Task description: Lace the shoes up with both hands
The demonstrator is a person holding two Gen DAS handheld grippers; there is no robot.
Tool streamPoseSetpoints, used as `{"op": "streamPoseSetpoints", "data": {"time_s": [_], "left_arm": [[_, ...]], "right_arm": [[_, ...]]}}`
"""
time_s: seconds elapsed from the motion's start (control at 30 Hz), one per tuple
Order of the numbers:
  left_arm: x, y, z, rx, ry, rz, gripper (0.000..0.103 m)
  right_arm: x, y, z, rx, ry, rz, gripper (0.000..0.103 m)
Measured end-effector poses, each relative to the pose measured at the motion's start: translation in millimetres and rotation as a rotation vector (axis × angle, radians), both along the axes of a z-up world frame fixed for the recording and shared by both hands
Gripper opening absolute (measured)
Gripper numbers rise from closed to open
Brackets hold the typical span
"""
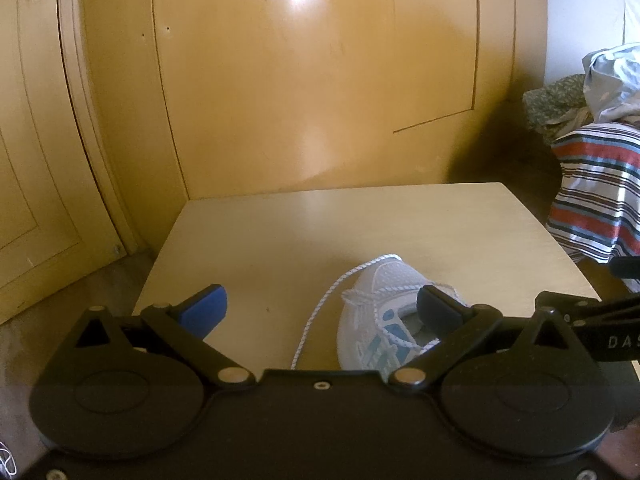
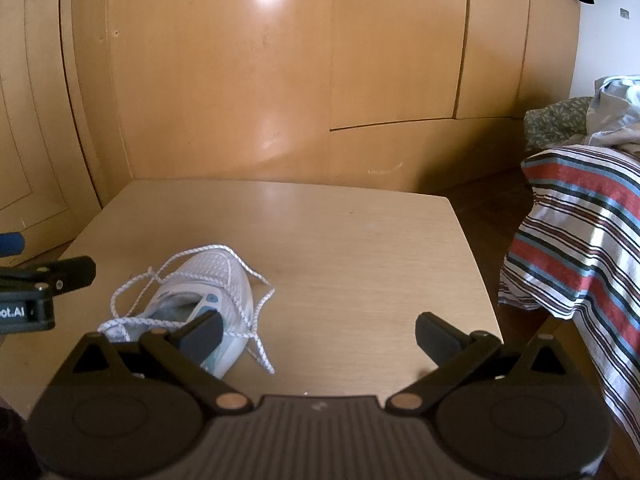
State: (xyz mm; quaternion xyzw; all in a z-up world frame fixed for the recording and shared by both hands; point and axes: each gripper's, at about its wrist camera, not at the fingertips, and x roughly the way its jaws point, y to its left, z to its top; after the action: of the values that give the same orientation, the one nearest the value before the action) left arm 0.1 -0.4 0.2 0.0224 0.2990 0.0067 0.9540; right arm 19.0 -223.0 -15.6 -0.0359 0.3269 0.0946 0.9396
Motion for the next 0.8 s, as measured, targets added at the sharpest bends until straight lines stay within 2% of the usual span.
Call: {"op": "streamPoseSetpoints", "data": {"time_s": [0.33, 0.8], "left_arm": [[3.1, -8.3, 2.8, -0.005, 0.006, 0.005, 0.103], [-8.2, -23.0, -9.7, -0.018, -0.006, 0.007, 0.103]], "right_arm": [[0.4, 0.4, -2.0, -0.010, -0.007, -0.002, 0.103], [-6.6, 1.0, -8.8, -0.014, -0.012, -0.002, 0.103]]}}
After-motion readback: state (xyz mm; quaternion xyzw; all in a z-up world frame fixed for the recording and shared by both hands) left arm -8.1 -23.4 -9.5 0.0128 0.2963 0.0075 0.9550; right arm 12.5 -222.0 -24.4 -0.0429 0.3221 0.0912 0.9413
